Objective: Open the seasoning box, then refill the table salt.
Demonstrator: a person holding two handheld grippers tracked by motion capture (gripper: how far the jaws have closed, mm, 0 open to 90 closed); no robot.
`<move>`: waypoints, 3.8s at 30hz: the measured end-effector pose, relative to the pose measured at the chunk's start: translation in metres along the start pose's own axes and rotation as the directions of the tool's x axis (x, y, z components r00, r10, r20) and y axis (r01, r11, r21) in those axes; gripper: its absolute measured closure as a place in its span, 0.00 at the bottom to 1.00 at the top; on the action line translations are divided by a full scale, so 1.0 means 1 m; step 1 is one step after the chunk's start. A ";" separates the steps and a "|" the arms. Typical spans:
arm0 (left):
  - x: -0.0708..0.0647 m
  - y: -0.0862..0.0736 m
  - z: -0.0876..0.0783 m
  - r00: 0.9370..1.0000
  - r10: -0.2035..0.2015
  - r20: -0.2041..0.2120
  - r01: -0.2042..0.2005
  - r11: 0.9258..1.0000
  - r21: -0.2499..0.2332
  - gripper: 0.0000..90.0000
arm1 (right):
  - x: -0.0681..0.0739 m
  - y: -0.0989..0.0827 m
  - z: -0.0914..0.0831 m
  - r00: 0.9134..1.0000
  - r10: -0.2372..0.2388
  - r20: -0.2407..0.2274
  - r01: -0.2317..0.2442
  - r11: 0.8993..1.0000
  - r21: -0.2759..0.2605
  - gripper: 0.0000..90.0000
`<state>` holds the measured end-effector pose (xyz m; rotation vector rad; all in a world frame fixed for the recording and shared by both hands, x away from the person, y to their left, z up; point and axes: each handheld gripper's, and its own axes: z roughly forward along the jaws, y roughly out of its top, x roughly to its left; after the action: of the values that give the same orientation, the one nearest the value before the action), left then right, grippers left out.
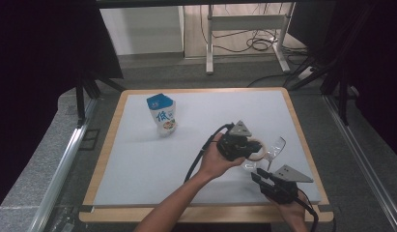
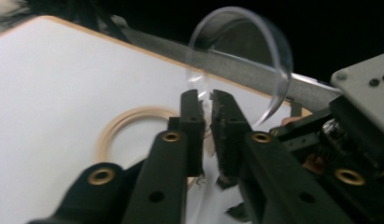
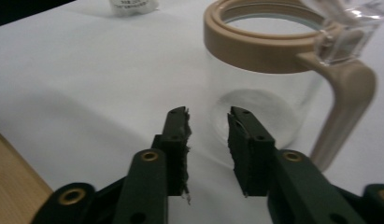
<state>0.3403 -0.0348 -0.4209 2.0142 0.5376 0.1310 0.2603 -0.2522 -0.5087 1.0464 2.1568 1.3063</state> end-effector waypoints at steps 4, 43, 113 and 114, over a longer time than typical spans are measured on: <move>0.010 -0.019 -0.025 0.999 -0.045 -0.026 0.044 0.999 -0.029 0.73 | 0.008 0.000 0.005 0.999 -0.022 -0.042 0.021 1.000 -0.007 0.61; 0.059 -0.179 -0.150 0.902 -0.279 -0.331 0.263 0.960 -0.093 0.36 | 0.073 0.031 0.086 0.992 -0.085 -0.096 0.086 0.996 0.007 0.42; 0.194 -0.097 -0.171 0.843 -0.344 -0.414 0.269 0.936 -0.228 0.46 | 0.085 0.025 0.096 0.986 -0.126 -0.111 0.131 0.991 0.039 0.42; 0.194 -0.096 -0.170 0.843 -0.347 -0.410 0.272 0.934 -0.231 0.47 | 0.085 0.025 0.096 0.986 -0.126 -0.110 0.131 0.991 0.038 0.42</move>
<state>0.4304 0.2246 -0.4464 1.7063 1.1039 0.4322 0.2802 -0.1247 -0.5292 0.8555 2.3018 1.2855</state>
